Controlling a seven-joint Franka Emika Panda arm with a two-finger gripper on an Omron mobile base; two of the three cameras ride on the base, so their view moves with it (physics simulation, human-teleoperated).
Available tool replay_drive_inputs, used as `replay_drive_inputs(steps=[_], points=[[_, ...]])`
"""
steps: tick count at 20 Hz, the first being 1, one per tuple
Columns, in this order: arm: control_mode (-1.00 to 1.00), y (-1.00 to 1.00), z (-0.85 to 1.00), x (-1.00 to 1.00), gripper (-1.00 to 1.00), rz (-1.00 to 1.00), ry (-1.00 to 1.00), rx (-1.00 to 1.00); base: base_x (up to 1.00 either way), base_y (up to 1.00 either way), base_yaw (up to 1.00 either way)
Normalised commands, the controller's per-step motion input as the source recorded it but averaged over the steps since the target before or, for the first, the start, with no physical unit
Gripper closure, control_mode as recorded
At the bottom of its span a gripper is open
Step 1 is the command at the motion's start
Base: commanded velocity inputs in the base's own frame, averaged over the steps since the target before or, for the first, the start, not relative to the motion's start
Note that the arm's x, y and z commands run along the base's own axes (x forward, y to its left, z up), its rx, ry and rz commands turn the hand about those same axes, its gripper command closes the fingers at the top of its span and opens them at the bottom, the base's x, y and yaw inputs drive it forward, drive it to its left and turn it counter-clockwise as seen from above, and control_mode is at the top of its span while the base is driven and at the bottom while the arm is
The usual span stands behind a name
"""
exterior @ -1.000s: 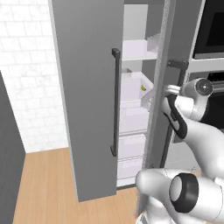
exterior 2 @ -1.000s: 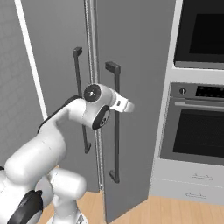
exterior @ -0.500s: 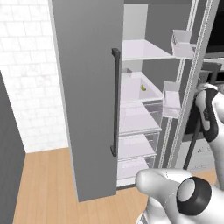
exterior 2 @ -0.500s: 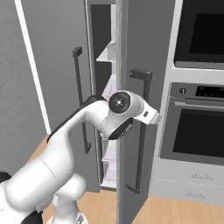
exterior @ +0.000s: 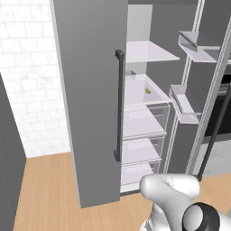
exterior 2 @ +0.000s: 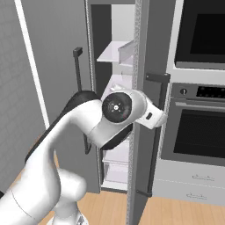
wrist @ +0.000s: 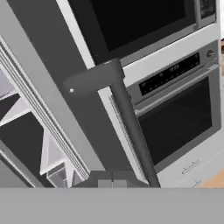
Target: Grab a lemon wedge from the fridge and one ice cube from the ice bowl, and put them in the glass of lemonade.
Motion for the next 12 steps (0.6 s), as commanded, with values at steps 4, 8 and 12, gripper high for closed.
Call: replay_drive_inputs(steps=[4,8,12], points=[[-1.0,0.96,0.36,-0.52,1.0,0.01,0.0,-0.16,0.0,0.0,0.0],[-1.0,1.0,0.0,0.01,1.0,0.0,0.07,-0.25,0.0,0.0,0.0],[-1.0,1.0,0.0,0.39,1.0,-0.11,0.21,-0.29,0.0,0.0,0.0]])
